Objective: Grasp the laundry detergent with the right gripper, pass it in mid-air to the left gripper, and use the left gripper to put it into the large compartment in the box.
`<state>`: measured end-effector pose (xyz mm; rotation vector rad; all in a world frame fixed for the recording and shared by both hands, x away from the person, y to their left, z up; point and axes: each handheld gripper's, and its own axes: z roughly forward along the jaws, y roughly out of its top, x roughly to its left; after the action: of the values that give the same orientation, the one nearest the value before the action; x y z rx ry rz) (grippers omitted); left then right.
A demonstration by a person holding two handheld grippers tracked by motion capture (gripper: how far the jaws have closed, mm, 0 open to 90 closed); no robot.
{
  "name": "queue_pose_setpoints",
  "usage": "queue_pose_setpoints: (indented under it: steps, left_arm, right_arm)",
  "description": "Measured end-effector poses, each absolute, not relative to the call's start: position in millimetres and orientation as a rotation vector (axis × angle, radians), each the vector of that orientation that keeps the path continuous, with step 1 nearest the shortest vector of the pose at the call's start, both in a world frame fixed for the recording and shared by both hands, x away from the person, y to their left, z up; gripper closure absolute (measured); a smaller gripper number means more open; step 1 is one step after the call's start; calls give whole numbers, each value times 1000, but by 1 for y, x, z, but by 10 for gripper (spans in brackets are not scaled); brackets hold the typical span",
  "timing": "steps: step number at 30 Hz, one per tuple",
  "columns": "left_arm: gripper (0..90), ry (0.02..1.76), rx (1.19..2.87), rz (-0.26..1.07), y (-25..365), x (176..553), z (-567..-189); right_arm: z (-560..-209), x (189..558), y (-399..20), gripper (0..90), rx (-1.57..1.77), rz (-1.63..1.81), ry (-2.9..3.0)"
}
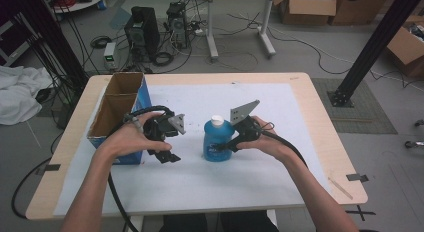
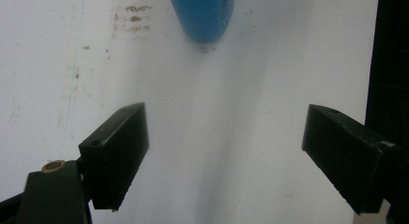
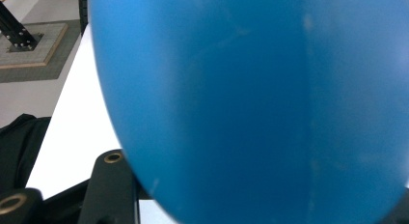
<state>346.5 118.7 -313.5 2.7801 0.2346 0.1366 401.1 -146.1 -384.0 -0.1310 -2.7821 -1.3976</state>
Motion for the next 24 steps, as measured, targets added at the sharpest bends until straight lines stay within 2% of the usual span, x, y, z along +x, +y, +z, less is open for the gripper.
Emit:
queue_pose_setpoints:
  steps: [24]
  left_arm:
    - [172,235,2757,134,116,349,-300]
  right_arm:
    - [-379,403,-149,442,-133,-1392,-2825]
